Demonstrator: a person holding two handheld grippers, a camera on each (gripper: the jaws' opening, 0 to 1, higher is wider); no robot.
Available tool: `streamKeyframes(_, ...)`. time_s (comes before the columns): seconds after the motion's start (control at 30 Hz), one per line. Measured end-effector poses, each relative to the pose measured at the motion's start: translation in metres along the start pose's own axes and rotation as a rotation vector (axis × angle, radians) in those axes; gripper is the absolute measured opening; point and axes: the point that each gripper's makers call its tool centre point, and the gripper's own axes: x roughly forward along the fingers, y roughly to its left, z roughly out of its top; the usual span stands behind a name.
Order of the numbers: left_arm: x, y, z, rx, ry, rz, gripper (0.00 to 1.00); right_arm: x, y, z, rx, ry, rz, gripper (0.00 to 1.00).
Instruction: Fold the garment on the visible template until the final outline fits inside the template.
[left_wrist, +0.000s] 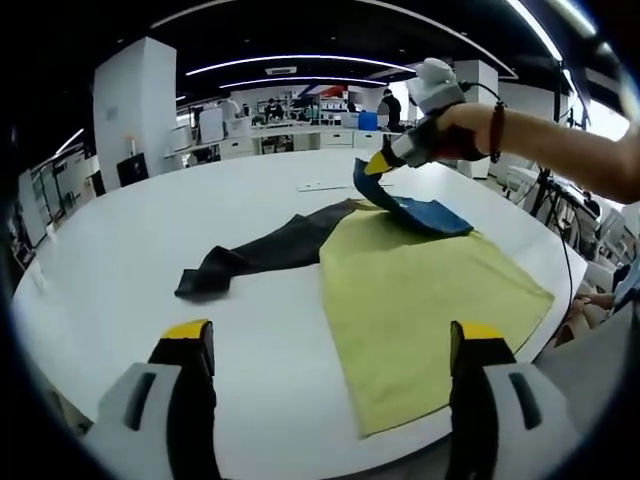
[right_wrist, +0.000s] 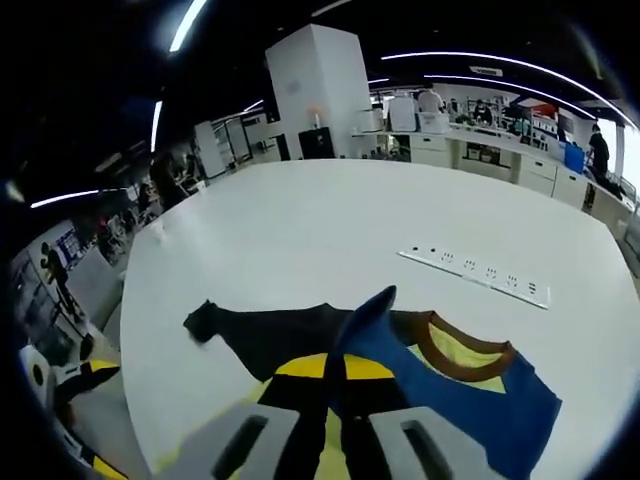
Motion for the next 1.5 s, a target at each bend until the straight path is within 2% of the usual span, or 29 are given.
streamKeyframes(0.2, 0.000, 0.001, -0.001, -0.005, -0.001, 0.006, 0.95, 0.013, 0.004, -0.016, -0.010, 0.033, 0.032, 0.00)
streamKeyframes(0.33, 0.000, 0.003, 0.001, -0.015, -0.013, 0.014, 0.96, 0.016, 0.013, -0.019, 0.049, 0.018, 0.113, 0.03)
streamKeyframes(0.47, 0.000, 0.002, 0.002, -0.013, -0.016, 0.014, 0.96, 0.013, 0.005, -0.027, 0.005, 0.040, 0.080, 0.22)
streamKeyframes(0.6, 0.001, 0.002, 0.003, -0.011, -0.018, 0.018, 0.99, 0.007, -0.017, -0.036, 0.003, 0.052, 0.014, 0.46)
streamKeyframes(0.7, 0.000, 0.002, 0.003, -0.011, -0.019, 0.018, 0.99, 0.001, -0.033, -0.045, 0.005, 0.076, -0.035, 0.59)
streamKeyframes(0.8, -0.001, 0.004, 0.003, -0.007, -0.017, 0.024, 0.99, -0.004, -0.046, -0.053, 0.008, 0.084, -0.063, 0.67)
streamKeyframes(1.1, -0.003, 0.007, 0.003, -0.004, -0.011, 0.034, 0.99, -0.028, -0.081, -0.073, 0.043, 0.098, -0.128, 0.72)
streamKeyframes(1.4, -0.002, 0.006, 0.001, 0.002, 0.002, 0.035, 0.99, -0.055, -0.123, -0.095, 0.076, 0.120, -0.197, 0.71)
streamKeyframes(1.5, -0.003, 0.006, 0.004, 0.016, -0.005, 0.049, 0.99, -0.061, -0.132, -0.104, 0.081, 0.134, -0.192, 0.68)
